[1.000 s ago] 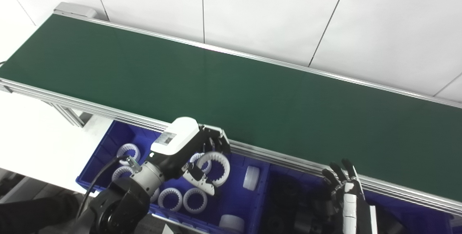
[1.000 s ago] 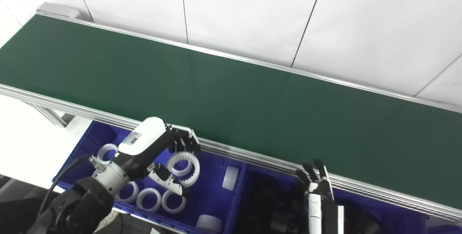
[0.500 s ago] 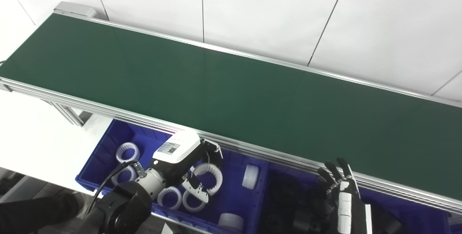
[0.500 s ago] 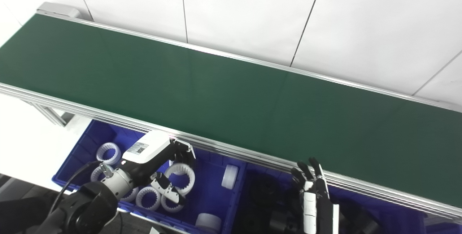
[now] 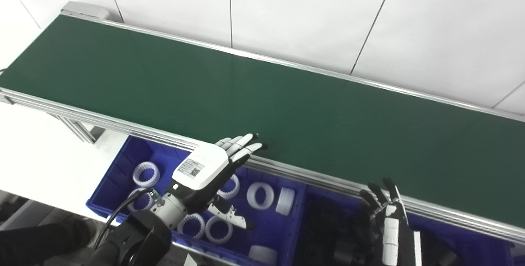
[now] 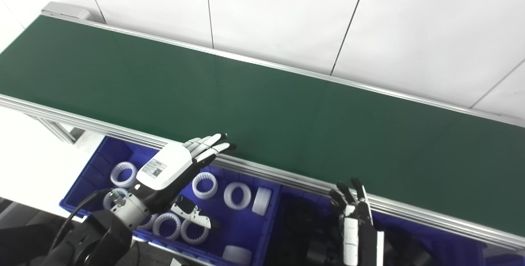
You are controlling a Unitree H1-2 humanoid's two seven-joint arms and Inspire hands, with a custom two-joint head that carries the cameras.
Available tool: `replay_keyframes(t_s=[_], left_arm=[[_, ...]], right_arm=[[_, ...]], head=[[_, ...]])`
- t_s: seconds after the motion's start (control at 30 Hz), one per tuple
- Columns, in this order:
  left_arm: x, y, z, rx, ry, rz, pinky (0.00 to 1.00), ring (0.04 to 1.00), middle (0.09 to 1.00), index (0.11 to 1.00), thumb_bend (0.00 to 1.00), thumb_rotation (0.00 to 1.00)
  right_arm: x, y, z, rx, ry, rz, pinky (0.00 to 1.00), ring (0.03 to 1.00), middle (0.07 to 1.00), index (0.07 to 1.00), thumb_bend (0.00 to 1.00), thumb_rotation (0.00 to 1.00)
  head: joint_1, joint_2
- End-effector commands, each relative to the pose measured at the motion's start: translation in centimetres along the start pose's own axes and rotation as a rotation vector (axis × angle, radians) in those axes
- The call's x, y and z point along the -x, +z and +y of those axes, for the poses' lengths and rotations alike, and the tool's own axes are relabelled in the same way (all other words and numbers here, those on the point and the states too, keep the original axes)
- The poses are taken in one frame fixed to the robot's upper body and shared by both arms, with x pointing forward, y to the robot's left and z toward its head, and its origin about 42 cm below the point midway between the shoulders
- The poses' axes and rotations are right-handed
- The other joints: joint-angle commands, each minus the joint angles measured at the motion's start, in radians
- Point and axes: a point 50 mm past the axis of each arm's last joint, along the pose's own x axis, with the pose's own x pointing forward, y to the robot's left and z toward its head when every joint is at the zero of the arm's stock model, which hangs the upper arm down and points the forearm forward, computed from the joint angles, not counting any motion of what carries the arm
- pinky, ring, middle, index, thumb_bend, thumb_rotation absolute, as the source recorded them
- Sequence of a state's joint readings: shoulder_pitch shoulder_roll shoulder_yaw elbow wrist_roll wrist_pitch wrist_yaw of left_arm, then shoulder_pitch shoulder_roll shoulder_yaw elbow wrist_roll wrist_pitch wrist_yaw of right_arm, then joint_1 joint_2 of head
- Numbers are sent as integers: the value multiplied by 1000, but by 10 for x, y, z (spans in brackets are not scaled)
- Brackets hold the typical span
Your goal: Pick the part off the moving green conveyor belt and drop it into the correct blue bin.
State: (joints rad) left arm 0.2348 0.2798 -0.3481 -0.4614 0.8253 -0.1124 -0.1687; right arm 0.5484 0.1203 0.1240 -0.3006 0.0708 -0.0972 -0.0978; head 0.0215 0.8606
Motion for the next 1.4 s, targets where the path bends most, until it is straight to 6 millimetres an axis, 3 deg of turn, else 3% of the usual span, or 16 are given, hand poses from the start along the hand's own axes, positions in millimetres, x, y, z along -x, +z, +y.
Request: replay_keyframes(t_s=[0.0, 0.2, 0.23, 0.3, 0.33, 0.37, 0.4, 0.43, 0.47, 0.63, 0.7, 0.73, 0.8, 1.07, 1.2, 1.37], left_arm=[[3, 35, 20, 145, 124, -67, 880, 924, 971, 911, 798, 334], [9, 65, 30, 463, 167, -33, 875, 943, 962, 919, 716, 305], [9, 67, 30, 519, 182, -39, 874, 944, 962, 920, 715, 305], [10, 67, 26, 632, 215, -31, 894, 955, 970, 936, 703, 464], [11, 66, 25, 668, 225, -23, 897, 953, 976, 959, 720, 599], [11, 65, 24, 683, 229, -18, 897, 953, 977, 965, 724, 632], [9, 58, 18, 753, 229, 25, 937, 974, 989, 983, 702, 722], [9, 52, 14, 803, 229, 55, 952, 982, 993, 990, 693, 751], [6, 42, 6, 870, 219, 91, 962, 987, 996, 994, 687, 770], [-8, -2, -17, 921, 170, 153, 1000, 1000, 1000, 1000, 703, 964], [-10, -11, -22, 909, 160, 157, 1000, 1000, 1000, 1000, 741, 983], [-12, -21, -24, 891, 146, 152, 1000, 1000, 1000, 1000, 747, 987], [-13, -37, -27, 855, 123, 139, 1000, 1000, 1000, 1000, 799, 998], [-14, -61, -21, 796, 122, 137, 1000, 1000, 1000, 1000, 878, 1000], [-12, -62, -19, 828, 142, 149, 1000, 1000, 1000, 1000, 852, 985], [-8, -46, -14, 890, 266, 100, 1000, 1000, 1000, 1000, 767, 949]], right_arm=[[1, 11, 6, -5, 15, -45, 783, 784, 837, 915, 788, 823], [0, 11, 7, 3, 7, -46, 777, 786, 837, 918, 794, 824], [-1, 9, 9, 12, 6, -55, 777, 786, 837, 918, 794, 824], [-3, 6, 16, 38, -9, -76, 771, 796, 859, 940, 755, 828], [-3, 4, 19, 51, -20, -84, 773, 803, 904, 975, 737, 828], [-3, 4, 20, 60, -27, -88, 773, 805, 914, 983, 732, 829], [-6, 0, 27, 78, -56, -97, 815, 841, 951, 993, 709, 854], [-8, -3, 33, 89, -75, -103, 831, 854, 963, 996, 701, 864], [-11, -8, 42, 120, -94, -114, 842, 863, 971, 998, 696, 871], [-22, -23, 77, 173, -144, -126, 938, 928, 986, 1000, 712, 997], [-25, -26, 82, 175, -156, -131, 950, 941, 996, 1000, 713, 1000], [-28, -28, 88, 168, -164, -132, 953, 944, 997, 1000, 713, 1000], [-32, -31, 96, 153, -177, -129, 971, 945, 997, 1000, 728, 1000], [-34, -31, 103, 123, -213, -127, 950, 951, 1000, 1000, 726, 1000], [-31, -29, 97, 122, -225, -126, 952, 943, 998, 1000, 732, 1000], [-23, -24, 79, 127, -194, -156, 924, 908, 951, 1000, 683, 1000]], head=[[-16, 7], [-43, 13], [-102, 15], [-178, 14], [-178, 14], [-178, 14], [-339, 1], [-354, -1], [-443, -9], [-633, -33], [-633, -33], [-728, -46], [-761, -50], [-796, -42], [-783, -38], [-672, -25]])
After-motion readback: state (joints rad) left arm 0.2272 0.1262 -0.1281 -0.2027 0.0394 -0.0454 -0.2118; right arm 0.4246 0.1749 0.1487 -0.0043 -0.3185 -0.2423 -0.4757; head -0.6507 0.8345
